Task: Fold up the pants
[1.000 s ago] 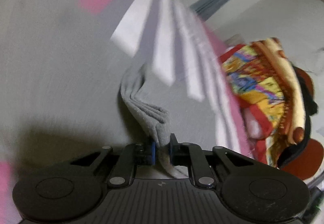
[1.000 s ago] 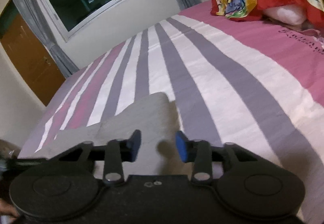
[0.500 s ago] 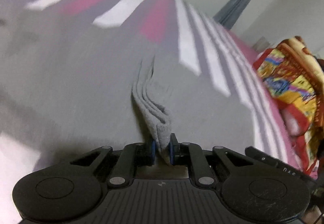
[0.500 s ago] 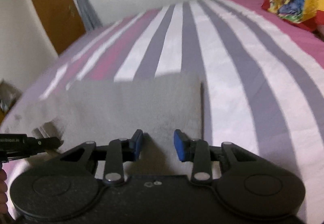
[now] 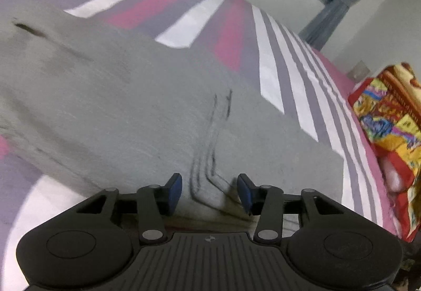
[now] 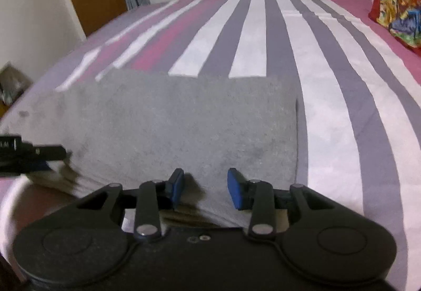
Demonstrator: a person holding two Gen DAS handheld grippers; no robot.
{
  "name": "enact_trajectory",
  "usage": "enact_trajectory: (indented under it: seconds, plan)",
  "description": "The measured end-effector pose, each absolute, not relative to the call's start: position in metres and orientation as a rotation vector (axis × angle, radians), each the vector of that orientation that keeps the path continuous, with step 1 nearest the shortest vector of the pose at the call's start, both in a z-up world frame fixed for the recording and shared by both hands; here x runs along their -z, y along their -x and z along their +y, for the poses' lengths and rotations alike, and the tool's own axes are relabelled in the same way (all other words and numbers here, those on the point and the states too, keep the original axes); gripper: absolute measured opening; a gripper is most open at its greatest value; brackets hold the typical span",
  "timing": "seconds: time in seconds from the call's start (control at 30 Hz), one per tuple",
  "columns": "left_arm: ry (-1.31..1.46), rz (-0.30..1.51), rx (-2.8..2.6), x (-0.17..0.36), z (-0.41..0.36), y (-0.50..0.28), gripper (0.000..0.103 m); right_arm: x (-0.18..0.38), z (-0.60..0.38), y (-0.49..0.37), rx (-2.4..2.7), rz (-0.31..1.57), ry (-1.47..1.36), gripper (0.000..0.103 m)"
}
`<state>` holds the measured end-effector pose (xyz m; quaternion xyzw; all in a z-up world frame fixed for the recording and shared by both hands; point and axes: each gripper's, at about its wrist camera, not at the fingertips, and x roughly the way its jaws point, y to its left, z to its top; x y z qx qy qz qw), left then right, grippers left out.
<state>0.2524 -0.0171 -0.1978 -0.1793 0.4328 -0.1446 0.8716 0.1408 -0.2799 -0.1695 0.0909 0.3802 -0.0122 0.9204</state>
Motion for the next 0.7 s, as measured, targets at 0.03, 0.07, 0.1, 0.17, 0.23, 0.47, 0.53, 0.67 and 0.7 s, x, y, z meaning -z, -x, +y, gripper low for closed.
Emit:
enact_trajectory:
  seconds: [0.03,0.07,0.1,0.17,0.23,0.47,0.53,0.67,0.7]
  plan:
    - [0.380,0.901,0.290,0.196,-0.011,-0.252,0.046,0.167,-0.279,-0.139,0.022,0.767,-0.200,0.037]
    - [0.382,0.898,0.268,0.194,-0.003,-0.252,0.046,0.163,-0.277,-0.137,0.023,0.754,-0.197,0.037]
    - [0.385,0.893,0.248,0.193,0.005,-0.250,0.046,0.160,-0.273,-0.137,0.013,0.743,-0.192,0.037]
    - [0.388,0.886,0.194,0.191,0.024,-0.248,0.046,0.158,-0.264,-0.140,-0.010,0.741,-0.188,0.037]
    - [0.407,0.882,0.150,0.193,0.044,-0.244,0.046,0.157,-0.252,-0.144,-0.026,0.742,-0.173,0.037]
    - [0.497,0.858,0.040,0.202,0.103,-0.233,0.050,0.159,-0.217,-0.166,-0.062,0.745,-0.144,0.037]
    - [0.526,0.857,0.009,0.207,0.117,-0.232,0.053,0.165,-0.210,-0.170,-0.078,0.760,-0.132,0.037]
    - [0.616,0.866,-0.030,0.224,0.142,-0.236,0.053,0.181,-0.194,-0.178,-0.088,0.815,-0.089,0.039]
    - [0.638,0.869,-0.030,0.228,0.148,-0.239,0.053,0.181,-0.192,-0.179,-0.082,0.813,-0.092,0.039]
